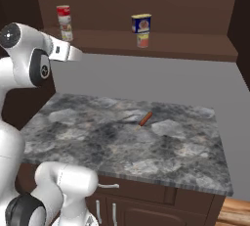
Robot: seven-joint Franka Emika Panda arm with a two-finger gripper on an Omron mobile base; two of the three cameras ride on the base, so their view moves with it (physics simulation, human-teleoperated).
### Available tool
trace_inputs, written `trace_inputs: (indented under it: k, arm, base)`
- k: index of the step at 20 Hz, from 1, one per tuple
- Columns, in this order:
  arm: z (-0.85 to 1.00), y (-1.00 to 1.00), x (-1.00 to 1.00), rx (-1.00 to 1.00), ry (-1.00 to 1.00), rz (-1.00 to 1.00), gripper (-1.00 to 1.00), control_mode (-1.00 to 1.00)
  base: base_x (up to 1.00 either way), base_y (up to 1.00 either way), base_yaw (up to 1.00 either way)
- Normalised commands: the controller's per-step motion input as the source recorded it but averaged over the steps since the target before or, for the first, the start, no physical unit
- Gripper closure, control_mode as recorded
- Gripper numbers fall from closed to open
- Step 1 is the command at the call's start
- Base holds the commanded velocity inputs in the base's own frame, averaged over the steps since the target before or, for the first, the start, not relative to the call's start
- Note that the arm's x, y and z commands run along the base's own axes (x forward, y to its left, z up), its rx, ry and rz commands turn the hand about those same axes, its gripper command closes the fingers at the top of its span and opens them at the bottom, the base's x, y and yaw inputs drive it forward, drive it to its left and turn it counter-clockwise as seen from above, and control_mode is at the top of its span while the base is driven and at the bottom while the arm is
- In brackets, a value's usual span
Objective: Stack two cans on top of the other two cans in the cabinet.
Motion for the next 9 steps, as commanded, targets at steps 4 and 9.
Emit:
trace_inputs:
  k: [4,9]
  arm:
    - [-0.33,-0.19,-0.8,0.02,0.15,-0.17,-1.0,-1.0]
    - [-0.37,-0.12,-0.73,0.01,0.19,-0.12,-1.0,-1.0]
  base:
    - [0.0,0.0,0.0]
    - [0.0,0.0,0.0]
